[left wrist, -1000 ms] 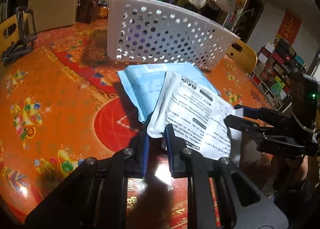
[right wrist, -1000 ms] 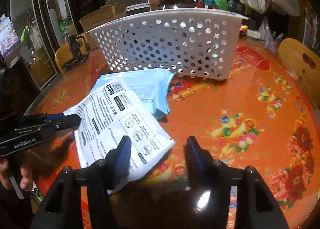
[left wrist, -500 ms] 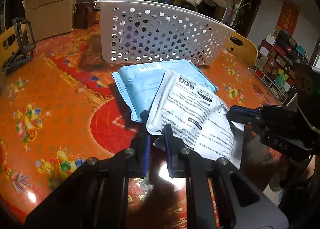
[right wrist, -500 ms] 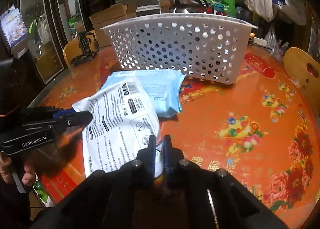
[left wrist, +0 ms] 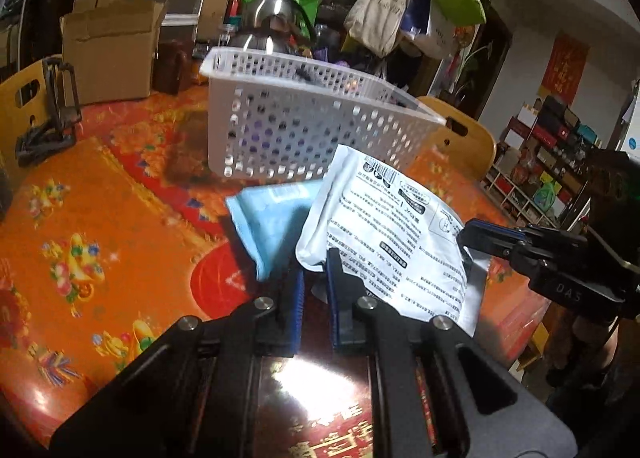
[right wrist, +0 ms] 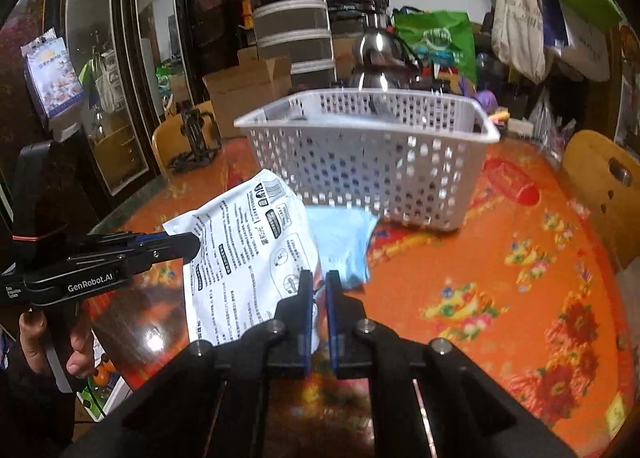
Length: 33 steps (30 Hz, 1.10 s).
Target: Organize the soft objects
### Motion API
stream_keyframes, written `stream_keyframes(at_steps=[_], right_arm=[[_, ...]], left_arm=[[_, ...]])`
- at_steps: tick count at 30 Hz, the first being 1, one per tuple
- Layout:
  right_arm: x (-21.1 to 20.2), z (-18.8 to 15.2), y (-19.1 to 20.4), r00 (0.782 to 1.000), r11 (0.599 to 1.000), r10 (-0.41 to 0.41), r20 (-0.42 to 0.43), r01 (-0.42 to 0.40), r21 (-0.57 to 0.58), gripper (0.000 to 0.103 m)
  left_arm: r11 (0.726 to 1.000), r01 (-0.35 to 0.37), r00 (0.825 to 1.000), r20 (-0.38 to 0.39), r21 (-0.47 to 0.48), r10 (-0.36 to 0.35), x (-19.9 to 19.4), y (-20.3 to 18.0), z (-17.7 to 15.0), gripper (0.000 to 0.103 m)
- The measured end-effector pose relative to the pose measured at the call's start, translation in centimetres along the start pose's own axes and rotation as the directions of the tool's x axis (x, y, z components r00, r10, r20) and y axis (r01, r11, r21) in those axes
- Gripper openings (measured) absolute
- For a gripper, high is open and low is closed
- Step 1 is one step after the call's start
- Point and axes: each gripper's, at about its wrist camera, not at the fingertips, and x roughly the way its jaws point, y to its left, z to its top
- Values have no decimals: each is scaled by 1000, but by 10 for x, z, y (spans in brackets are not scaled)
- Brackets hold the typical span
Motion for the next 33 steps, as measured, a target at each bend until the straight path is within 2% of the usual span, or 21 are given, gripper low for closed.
stream_keyframes(at_steps=[4,8,18,23,26,29,33], right_arm=[[-9,20,-3,1000,1000,-4,24,4,-15,5],[-20,56,-10,998,999,-8,65,10,-31,5],[-9,159,-38,991,997,-56,123,61,-42,5],[21,199,-63,991,996,-81,109,85,-30,5],[44,212,-78,990,994,-103,97,105,-20,5],[70,220,-88,991,993,-118,61,119,-21,5],[92,216,-93,992,991,-125,30,126,-38,5]], left_arm=[[1000,3,1000,31,15,-3,-11,-10,23,9],[999,-3,998,65,38,1,-19,-19,58,9],[997,-20,993,122,77,10,-11,-28,181,9],[994,-55,992,119,97,43,17,-32,237,9],[994,-73,994,84,86,66,45,-28,257,9],[991,-108,993,46,84,105,78,-24,264,9],[991,-121,993,10,49,121,105,-12,263,9]])
